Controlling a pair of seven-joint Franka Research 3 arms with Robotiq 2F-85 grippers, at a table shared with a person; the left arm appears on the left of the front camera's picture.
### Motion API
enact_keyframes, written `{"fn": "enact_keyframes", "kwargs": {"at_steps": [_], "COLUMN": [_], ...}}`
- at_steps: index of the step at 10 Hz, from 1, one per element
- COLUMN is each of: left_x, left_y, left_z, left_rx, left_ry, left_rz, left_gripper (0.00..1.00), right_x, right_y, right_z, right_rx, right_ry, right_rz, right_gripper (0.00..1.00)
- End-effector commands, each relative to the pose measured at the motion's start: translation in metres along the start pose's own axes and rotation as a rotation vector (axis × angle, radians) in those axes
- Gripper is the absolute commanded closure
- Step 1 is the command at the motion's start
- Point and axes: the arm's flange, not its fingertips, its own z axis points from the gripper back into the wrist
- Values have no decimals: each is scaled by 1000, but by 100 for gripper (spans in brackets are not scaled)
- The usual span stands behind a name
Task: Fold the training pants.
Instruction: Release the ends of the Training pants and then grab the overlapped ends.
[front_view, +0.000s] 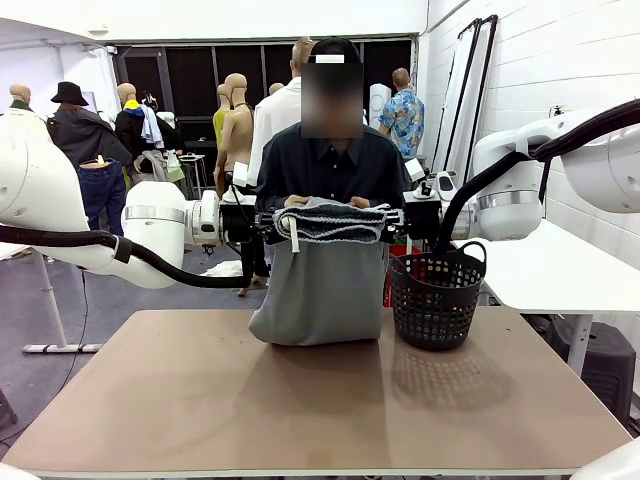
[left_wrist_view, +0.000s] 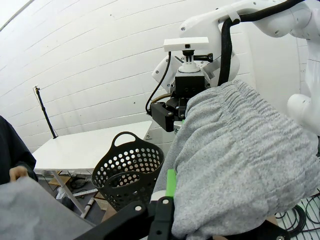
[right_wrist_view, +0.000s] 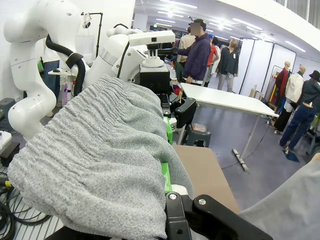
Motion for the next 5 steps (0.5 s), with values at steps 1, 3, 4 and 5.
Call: {"fn": "enact_keyframes", "kwargs": {"at_steps": [1,3,4,5], "left_x": [2,2,2,2], "left_y": [0,0,0,0], "left_z": [0,0,0,0], "left_rx": [-4,-4,-4,-4], "left_ry": [-6,-6,-6,-6], "left_rz": [-2,-2,-2,-2], "left_gripper": [100,100,100,100], "right_x": [1,1,1,1], "right_y": [2,2,2,2], "right_z": [0,0,0,0], "right_rx": [3,3,3,3], "right_ry": [-2,-2,-2,-2], "right_rz": [10,10,10,10], "right_gripper": [100,100,100,100]}}
